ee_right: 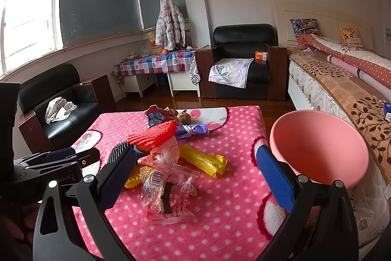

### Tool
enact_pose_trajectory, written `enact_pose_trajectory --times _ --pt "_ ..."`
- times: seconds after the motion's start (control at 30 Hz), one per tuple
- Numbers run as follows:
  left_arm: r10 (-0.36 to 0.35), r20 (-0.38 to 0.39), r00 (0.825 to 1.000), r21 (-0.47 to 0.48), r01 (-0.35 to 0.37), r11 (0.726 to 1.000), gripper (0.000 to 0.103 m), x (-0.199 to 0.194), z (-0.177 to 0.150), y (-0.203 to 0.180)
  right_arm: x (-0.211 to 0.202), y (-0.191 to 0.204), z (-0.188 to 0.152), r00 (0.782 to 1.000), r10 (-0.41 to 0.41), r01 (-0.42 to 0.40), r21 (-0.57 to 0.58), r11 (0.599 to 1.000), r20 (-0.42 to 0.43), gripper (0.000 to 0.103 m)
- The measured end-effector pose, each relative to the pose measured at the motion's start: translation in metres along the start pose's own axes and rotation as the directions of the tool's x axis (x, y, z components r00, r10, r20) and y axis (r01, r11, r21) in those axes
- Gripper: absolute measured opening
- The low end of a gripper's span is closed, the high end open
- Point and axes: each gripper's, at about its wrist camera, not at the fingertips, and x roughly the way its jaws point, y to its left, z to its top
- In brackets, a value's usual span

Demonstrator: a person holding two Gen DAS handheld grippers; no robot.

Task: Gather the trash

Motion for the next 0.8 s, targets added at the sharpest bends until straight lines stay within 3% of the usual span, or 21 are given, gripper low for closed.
enact_pose_trajectory --times 0.53,0.8 --pt "-0.013 0.015 1.000 0.005 0.013 1.000 0.063 -0.003 -0.004 0.004 -0.002 -0.004 -0.003 1.000 0.009 -0.009 0.009 1.000 -0.011 0.099" --pt "-0.043 0.017 0.999 -0.018 0.044 0.999 0.063 -0.007 -0.005 0.033 -0.001 -0.015 -0.010 0.999 0.012 -0.011 0.024 1.000 -0.034 0.099"
